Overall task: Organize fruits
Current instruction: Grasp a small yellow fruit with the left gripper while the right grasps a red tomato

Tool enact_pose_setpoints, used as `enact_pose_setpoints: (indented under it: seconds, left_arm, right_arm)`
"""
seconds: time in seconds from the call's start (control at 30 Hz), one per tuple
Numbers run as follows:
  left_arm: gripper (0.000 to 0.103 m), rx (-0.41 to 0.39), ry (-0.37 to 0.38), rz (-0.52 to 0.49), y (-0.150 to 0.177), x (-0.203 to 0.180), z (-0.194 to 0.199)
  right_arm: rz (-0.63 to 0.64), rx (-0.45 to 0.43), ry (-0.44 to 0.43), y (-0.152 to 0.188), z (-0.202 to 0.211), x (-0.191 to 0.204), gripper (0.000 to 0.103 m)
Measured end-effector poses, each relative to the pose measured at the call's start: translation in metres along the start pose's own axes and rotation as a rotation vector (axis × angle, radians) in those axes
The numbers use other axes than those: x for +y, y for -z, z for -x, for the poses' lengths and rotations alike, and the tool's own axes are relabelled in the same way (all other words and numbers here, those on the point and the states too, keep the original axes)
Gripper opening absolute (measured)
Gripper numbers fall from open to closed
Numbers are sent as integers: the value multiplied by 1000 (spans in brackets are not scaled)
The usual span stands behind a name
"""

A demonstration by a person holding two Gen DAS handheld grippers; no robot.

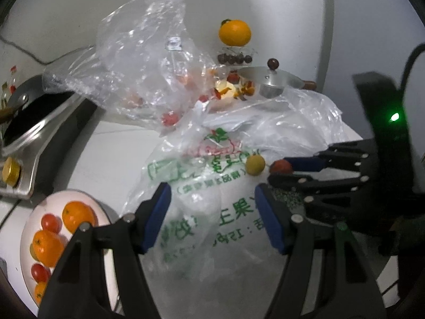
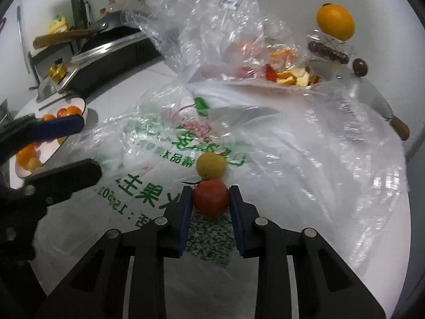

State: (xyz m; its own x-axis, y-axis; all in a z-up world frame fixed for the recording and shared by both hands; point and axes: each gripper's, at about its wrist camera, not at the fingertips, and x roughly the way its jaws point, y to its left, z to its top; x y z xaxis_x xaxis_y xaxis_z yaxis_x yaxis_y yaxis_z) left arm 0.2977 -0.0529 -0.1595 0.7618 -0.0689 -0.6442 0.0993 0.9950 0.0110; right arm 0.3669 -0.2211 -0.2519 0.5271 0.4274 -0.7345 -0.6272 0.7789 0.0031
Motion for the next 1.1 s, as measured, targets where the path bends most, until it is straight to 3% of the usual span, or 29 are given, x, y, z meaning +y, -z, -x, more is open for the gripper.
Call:
enact_pose_setpoints:
  seconds: [0.4,0.63,0.77,0.9,0.93,1.1]
  left_arm:
    - [67,-26,13,-64,-27,-35,-22]
    - [66,60,-14,-100,-31,-51,-60]
    - [49,123,-10,-125,-30,-57,-79]
    - [38,135,-4,-134,-31,-60,-86]
    - [31,143,4,-135,-31,-61,-88]
    - [27,178,39,-136,-32,-62,-97]
  right_arm:
    - [-30,-107,22,7,40,-28,29]
    - [-53,-160,49,14,54,-42,29]
    - [-79,-180,44,18,58,-51,29]
    - [-103,-191,46,22,58,-59,29]
    - [-104,-194,45,22,58,-60,29]
    - [-97,-212,40,21,59,-59,29]
